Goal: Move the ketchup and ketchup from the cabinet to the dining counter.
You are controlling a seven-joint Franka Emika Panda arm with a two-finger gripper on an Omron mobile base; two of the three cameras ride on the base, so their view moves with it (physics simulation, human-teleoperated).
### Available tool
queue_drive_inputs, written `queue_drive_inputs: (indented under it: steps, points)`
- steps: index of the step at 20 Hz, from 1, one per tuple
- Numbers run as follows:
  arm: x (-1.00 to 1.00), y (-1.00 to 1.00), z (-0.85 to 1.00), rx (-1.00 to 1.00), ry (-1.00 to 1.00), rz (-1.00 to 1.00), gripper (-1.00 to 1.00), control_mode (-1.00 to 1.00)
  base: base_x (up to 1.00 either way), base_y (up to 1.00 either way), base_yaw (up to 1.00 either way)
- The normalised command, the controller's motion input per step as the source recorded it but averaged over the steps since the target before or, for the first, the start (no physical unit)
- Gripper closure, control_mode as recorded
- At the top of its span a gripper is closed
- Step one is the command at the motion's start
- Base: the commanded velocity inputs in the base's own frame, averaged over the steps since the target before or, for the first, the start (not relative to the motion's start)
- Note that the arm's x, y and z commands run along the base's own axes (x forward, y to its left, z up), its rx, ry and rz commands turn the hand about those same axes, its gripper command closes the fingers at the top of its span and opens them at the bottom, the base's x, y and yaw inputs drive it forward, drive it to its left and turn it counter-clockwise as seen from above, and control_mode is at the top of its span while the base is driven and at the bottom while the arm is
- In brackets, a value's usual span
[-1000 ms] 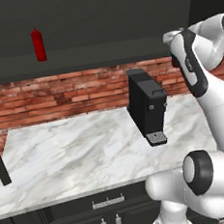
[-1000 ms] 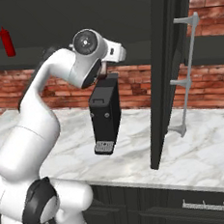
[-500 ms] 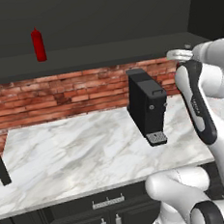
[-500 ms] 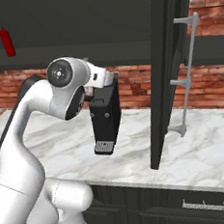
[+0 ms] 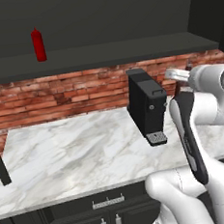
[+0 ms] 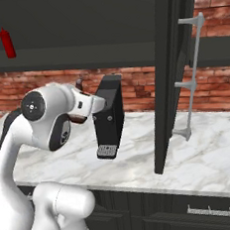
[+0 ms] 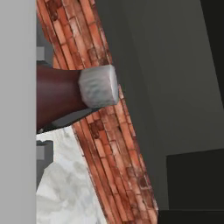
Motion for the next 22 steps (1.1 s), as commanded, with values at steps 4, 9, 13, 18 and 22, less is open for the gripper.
queue_drive_inputs:
  steps: [4, 9, 13, 18, 22]
  points:
    - [-0.39, 0.15, -0.28, 0.0, 0.0, -0.05, 1.0, -1.0, 0.0, 0.0, 0.0]
    - [-0.27, 0.1, -0.17, 0.0, 0.05, -0.04, 1.0, -1.0, 0.0, 0.0, 0.0]
    - [0.0, 0.0, -0.01, 0.0, 0.02, 0.0, 1.0, -1.0, 0.0, 0.0, 0.0]
    - [0.0, 0.0, 0.0, 0.0, 0.0, 0.0, 1.0, 1.0, 0.0, 0.0, 0.0]
    - [0.0, 0.0, 0.0, 0.0, 0.0, 0.0, 1.0, 1.0, -0.12, 0.01, 0.0]
